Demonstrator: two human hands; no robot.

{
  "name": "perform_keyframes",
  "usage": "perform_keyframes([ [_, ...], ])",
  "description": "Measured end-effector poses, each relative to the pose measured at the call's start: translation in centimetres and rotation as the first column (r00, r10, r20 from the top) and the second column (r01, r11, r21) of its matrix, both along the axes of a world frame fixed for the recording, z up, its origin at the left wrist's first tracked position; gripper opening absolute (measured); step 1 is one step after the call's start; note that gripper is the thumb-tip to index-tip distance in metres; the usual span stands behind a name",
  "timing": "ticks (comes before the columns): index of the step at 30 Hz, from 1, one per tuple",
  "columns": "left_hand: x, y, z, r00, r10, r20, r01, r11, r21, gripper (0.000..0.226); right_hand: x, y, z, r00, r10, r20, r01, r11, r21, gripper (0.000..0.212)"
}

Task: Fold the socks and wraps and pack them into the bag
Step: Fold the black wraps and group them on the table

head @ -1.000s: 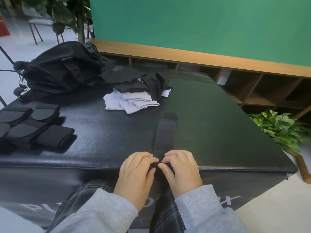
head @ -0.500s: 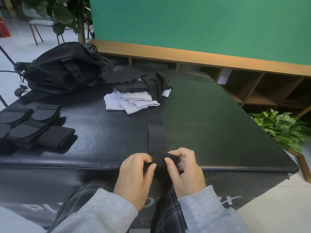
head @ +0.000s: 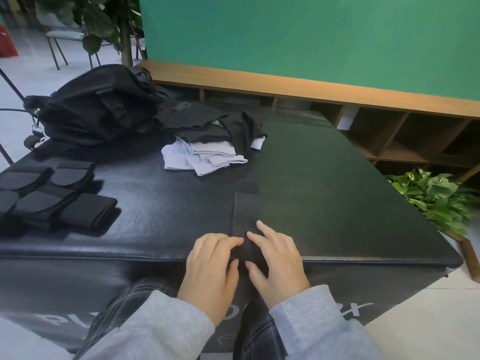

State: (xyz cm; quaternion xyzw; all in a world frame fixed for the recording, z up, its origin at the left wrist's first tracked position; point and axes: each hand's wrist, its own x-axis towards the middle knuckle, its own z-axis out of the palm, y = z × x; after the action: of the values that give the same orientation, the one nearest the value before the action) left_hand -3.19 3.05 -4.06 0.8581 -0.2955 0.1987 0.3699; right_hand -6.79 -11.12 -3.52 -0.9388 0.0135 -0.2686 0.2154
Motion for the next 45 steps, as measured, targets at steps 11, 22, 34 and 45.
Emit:
perform_keyframes([
  [11,-0.5,0.0,1.0,0.994,-0.015,-0.107,0.001,0.992,-0.127,0.016,-0.8,0.3,1.7,0.996,0.072,-0.044,-0.059,0.965,0.257,0.015],
  [22,-1.1,-0.3,1.6,0.949,0.05,-0.313,-0.12,0.971,-0.208,0.038,-1.3,0.4,2.3,0.998,0.046,-0.031,-0.032,0.933,0.359,0.043],
  [34,-0.1,-0.1,0.0,0.992,0.123,-0.016,-0.123,0.992,0.02,0.051,-0.4,0.2,1.0,0.996,0.045,-0.073,-0.034,0.99,0.136,0.059],
  [45,0.1,-0.1,-0.3,0.991,0.131,0.016,-0.131,0.991,-0.027,0.039,-0.2,0.0,0.7,1.0,0.006,0.026,-0.008,0.994,0.106,0.042],
])
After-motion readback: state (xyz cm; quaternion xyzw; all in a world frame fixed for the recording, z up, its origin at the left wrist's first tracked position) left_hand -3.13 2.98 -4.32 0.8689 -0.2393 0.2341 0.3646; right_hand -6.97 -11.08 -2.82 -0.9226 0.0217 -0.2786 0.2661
